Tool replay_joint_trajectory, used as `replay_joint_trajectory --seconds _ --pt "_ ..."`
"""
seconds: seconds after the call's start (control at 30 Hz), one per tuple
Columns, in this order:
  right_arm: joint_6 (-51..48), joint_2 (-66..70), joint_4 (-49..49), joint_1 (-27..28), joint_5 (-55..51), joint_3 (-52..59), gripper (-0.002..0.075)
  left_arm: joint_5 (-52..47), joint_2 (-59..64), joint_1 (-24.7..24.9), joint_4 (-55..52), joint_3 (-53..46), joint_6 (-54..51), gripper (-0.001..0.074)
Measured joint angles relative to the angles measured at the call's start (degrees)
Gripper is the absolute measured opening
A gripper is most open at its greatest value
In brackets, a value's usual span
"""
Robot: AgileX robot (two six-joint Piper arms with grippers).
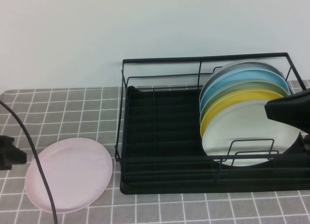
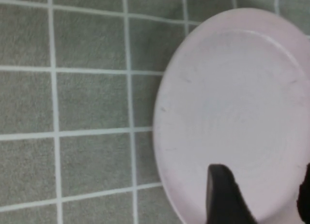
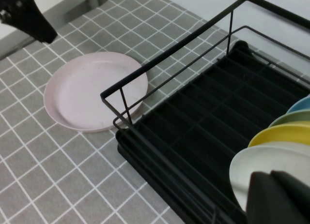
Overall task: Place plate on rack
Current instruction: Pick up the plate from the table
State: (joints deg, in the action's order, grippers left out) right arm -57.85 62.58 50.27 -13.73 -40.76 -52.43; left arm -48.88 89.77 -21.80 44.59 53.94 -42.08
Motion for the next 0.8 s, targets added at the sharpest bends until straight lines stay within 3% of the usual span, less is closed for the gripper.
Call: replay_joint_trajectory --seconds 0.3,0.53,0.63,0.8 --pt "0.00 0.00 0.24 0.00 -0.44 0.10 -0.0003 4.83 7.76 0.14 0.64 0.00 -2.06 0.0326" --pt "0.00 0.00 0.24 0.00 -0.68 0.10 -0.0004 8.26 13.59 2.93 3.19 0.09 -7.39 0.0309" --pt "0.00 0.00 0.24 0.00 -1.26 0.10 -0.0004 9.09 15.09 3.97 3.07 0.09 -7.53 0.0228" --pt "0.00 0.00 0.24 0.00 -2.59 0.10 -0.0004 8.69 15.43 3.97 3.10 0.09 -7.98 0.0002"
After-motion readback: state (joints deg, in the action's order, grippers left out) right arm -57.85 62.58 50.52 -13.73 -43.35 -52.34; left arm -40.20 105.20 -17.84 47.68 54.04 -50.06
